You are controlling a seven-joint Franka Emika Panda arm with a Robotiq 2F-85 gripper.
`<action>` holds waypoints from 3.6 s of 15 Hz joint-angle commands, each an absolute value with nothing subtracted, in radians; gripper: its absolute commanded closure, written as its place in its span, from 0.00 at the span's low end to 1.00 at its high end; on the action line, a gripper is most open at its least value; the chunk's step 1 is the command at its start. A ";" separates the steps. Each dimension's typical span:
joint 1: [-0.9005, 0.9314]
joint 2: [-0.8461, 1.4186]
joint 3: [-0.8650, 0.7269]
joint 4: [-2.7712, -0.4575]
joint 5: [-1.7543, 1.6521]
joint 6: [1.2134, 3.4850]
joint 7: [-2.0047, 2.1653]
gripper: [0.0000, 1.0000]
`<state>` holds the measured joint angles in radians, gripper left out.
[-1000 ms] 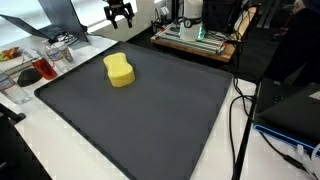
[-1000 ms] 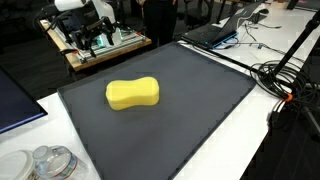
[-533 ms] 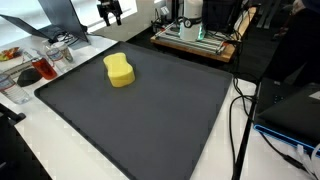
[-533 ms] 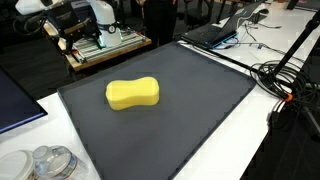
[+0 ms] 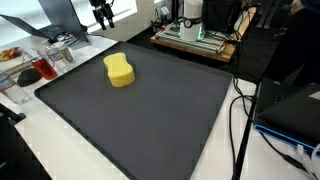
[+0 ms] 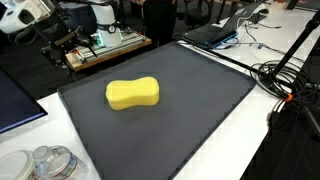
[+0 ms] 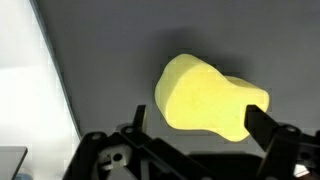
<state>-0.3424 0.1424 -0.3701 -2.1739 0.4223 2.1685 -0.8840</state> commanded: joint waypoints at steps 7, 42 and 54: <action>-0.414 0.323 -0.285 -1.936 0.396 2.047 -0.908 0.00; -0.257 0.597 -0.037 -1.490 -0.059 1.875 -1.323 0.00; -0.108 0.591 -0.022 -1.533 -0.229 1.957 -1.318 0.00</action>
<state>-0.1360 0.5935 -0.0229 -1.5167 -0.1745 1.9260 -1.3394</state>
